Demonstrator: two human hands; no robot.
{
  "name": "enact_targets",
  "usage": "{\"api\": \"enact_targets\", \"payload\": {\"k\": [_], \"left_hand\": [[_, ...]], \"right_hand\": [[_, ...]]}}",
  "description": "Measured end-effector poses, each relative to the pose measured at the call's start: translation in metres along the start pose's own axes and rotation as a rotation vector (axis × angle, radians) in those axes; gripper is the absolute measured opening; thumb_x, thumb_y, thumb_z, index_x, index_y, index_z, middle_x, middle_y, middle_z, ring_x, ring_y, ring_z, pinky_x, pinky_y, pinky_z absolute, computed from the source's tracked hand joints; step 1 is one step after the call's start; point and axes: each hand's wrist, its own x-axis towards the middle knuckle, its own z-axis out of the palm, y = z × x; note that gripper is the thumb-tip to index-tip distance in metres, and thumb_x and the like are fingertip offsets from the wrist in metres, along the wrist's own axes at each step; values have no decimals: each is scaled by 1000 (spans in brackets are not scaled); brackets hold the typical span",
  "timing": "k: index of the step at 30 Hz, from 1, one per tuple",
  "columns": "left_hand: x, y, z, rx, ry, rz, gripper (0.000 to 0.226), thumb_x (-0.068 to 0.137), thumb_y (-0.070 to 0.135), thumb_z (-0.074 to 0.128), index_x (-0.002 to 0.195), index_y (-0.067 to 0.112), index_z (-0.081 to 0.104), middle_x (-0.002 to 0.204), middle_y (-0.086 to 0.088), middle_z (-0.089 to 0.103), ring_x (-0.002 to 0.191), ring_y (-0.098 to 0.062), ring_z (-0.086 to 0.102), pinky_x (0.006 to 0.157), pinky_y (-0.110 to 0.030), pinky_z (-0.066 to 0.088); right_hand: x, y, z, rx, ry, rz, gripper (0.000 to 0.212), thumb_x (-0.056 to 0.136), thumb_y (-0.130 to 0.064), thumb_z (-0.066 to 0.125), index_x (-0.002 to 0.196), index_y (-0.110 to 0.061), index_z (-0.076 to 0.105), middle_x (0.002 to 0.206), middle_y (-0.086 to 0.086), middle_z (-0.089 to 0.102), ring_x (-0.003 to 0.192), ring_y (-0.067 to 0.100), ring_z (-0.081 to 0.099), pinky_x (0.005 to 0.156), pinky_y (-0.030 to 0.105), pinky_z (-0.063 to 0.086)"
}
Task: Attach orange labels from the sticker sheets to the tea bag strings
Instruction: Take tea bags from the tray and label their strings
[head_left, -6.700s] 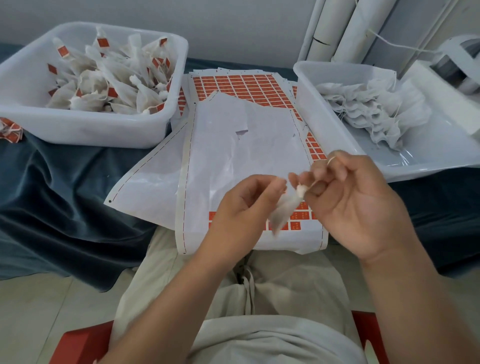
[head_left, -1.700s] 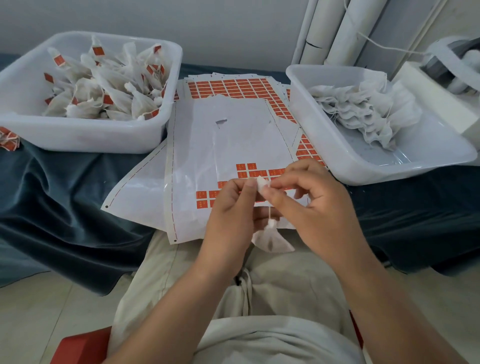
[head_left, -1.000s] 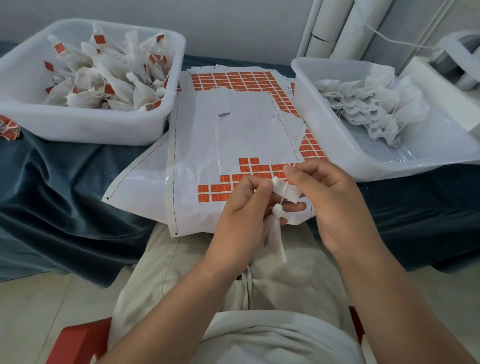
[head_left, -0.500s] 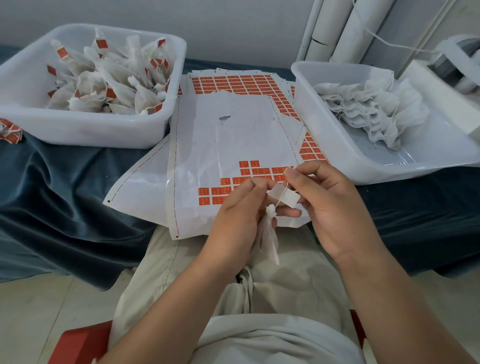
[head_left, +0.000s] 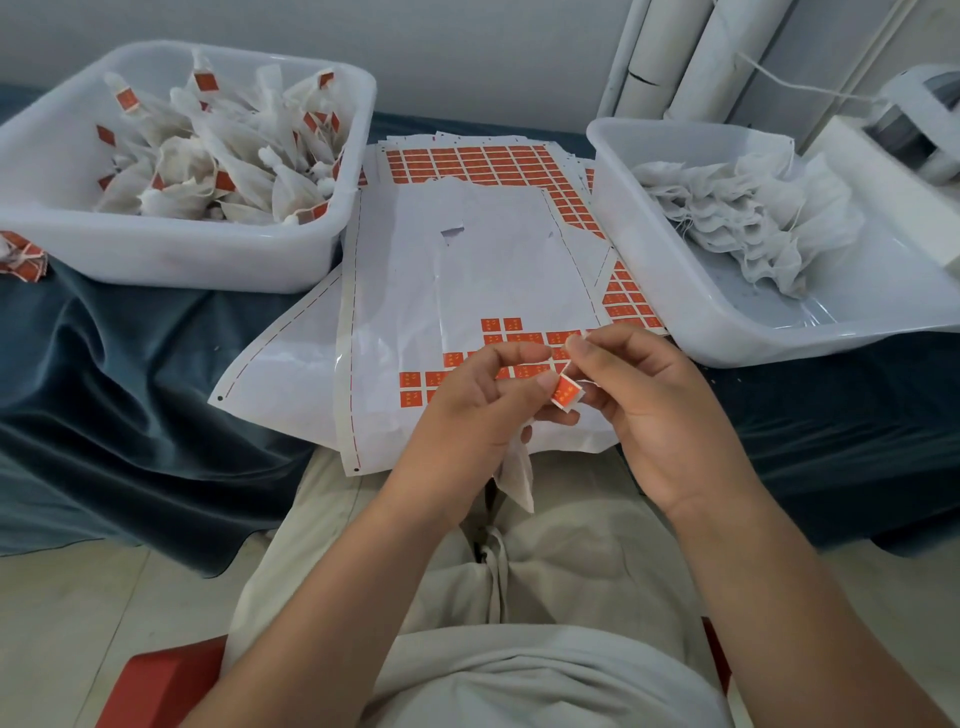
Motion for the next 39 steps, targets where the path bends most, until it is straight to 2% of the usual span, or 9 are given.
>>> {"api": "enact_targets", "payload": {"k": [6, 11, 15, 19, 22, 24, 27, 29, 39], "left_hand": [[0, -1, -2, 159, 16, 71, 32, 96, 37, 64, 125, 24, 58, 93, 0, 81, 91, -13, 75, 81, -35, 43], [-3, -3, 1, 178, 105, 237, 28, 102, 26, 61, 129, 24, 54, 89, -1, 81, 95, -15, 75, 95, -36, 52], [-5, -2, 1, 182, 175, 308, 40, 106, 14, 56, 140, 34, 50, 74, -5, 74, 72, -13, 72, 75, -18, 56], [-8, 1, 2, 224, 182, 322, 47, 107, 16, 55, 144, 43, 46, 74, -1, 73, 61, -9, 65, 64, -16, 54], [-9, 2, 1, 241, 174, 302, 43, 108, 19, 55, 147, 36, 49, 80, 3, 77, 61, -8, 66, 59, -14, 52], [-8, 5, 0, 239, 167, 281, 33, 106, 23, 60, 138, 31, 61, 88, 4, 79, 63, -8, 68, 58, -15, 52], [-6, 9, -3, 192, 132, 161, 8, 101, 29, 69, 99, 29, 77, 88, 6, 77, 69, -6, 65, 56, -15, 47], [-6, 11, -5, 171, 136, 80, 18, 101, 32, 69, 85, 28, 76, 82, 7, 74, 71, -5, 62, 57, -16, 45], [-8, 14, -6, 575, 234, 192, 22, 106, 34, 60, 86, 27, 65, 82, 10, 72, 79, -9, 69, 73, -27, 58]], "right_hand": [[-1, 0, 4, 5, 4, 12, 18, 86, -43, 81, 93, -26, 79, 88, -1, 74, 87, 13, 72, 88, 32, 58], [-3, -3, 10, -118, -20, 48, 51, 81, -71, 66, 113, -30, 72, 96, -7, 78, 94, 10, 75, 80, 29, 61], [-9, -2, 13, -380, -159, -46, 27, 99, -56, 61, 103, -34, 75, 90, -7, 79, 86, 11, 76, 72, 18, 58], [-9, -3, 12, -400, -125, -119, 28, 107, -41, 57, 93, -27, 78, 82, -4, 78, 80, 14, 75, 67, 18, 56], [-11, -2, 12, -428, -101, -204, 29, 104, -43, 58, 84, -31, 75, 76, -6, 74, 74, 12, 72, 66, 15, 52], [-12, -1, 15, -399, -87, -250, 27, 105, -40, 60, 84, -31, 74, 73, -5, 71, 70, 11, 69, 66, 15, 51], [-13, 0, 16, -371, -87, -285, 27, 105, -33, 59, 83, -29, 73, 73, -4, 69, 70, 11, 66, 66, 17, 52], [-14, 1, 16, -381, -106, -258, 28, 105, -34, 54, 83, -29, 71, 74, -3, 68, 73, 12, 66, 68, 17, 51], [-14, 12, 22, -615, -100, -352, 33, 111, -40, 42, 87, -29, 62, 82, -12, 68, 78, 10, 68, 68, 17, 52]]}}
